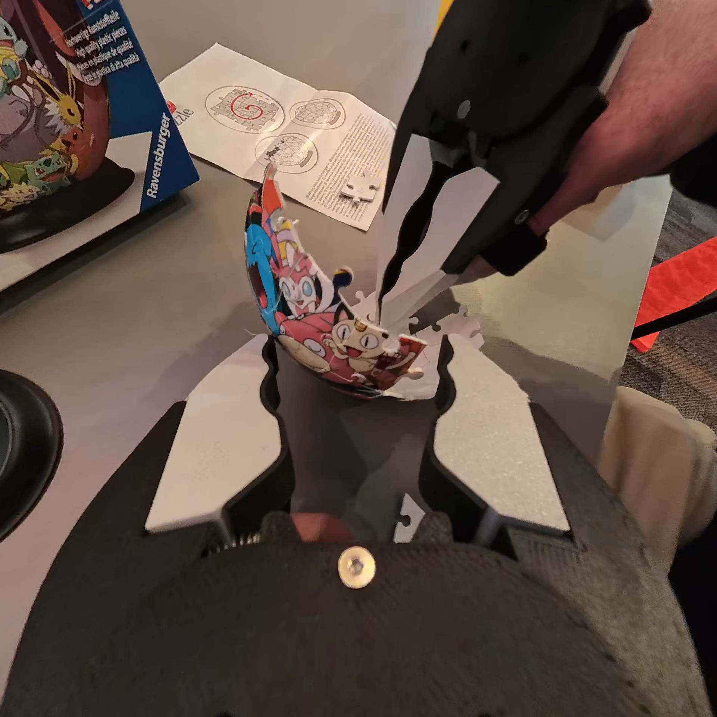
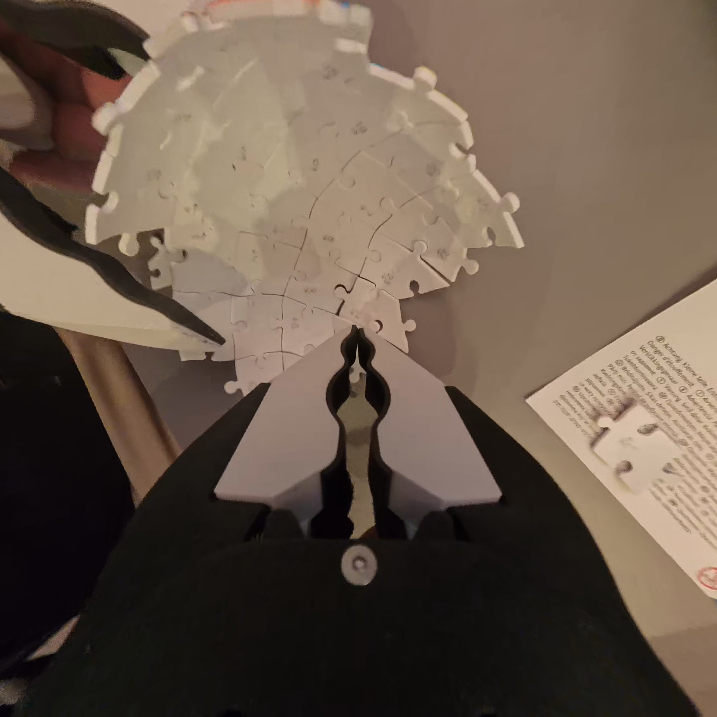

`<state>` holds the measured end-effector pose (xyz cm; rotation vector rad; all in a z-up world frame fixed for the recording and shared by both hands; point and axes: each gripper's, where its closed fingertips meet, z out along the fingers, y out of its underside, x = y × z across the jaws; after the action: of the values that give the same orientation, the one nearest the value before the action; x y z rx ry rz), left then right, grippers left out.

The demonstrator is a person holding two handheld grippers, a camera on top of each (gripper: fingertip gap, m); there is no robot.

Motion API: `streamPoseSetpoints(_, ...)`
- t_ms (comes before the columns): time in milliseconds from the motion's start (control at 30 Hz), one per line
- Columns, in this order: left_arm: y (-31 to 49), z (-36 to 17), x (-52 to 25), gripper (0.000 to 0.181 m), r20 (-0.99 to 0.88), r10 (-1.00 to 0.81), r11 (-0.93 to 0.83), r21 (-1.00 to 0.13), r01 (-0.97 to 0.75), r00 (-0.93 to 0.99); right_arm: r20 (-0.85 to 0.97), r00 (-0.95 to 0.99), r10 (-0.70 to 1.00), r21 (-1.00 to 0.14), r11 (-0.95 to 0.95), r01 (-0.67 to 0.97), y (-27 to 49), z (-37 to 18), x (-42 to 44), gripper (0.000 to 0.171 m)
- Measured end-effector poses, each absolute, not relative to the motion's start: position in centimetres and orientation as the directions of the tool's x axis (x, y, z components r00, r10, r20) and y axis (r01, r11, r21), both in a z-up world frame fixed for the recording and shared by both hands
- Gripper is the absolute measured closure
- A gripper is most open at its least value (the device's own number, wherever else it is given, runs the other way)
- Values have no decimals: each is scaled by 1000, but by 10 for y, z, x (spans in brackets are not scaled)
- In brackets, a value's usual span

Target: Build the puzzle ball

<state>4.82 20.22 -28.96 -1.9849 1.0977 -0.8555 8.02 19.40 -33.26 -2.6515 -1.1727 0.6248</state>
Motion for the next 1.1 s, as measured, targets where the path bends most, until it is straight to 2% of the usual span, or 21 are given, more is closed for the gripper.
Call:
streamPoseSetpoints(33, 203, -290, 48, 103, 208, -882, -393, -819, -419, 423, -303, 607, 734, -338, -679, 652, 194, -332, 80, 171)
streamPoseSetpoints(200, 203, -293, 48, 106, 209, -882, -396, -814, -424, 422, -268, 620, 737, -395, -671, 628, 202, -332, 76, 171)
streamPoseSetpoints(467, 201, -297, 51, 106, 213, -884, -398, -810, -432, 415, -241, 623, 745, -402, -660, 634, 204, -334, 73, 171)
streamPoseSetpoints(800, 202, -296, 52, 108, 192, -888, -382, -813, -440, 417, -103, 632, 768, -400, -614, 681, 204, -334, 72, 171)
streamPoseSetpoints(1100, 205, -296, 50, 108, 196, -881, -391, -812, -432, 430, -144, 626, 766, -487, -606, 629, 205, -320, 67, 171)
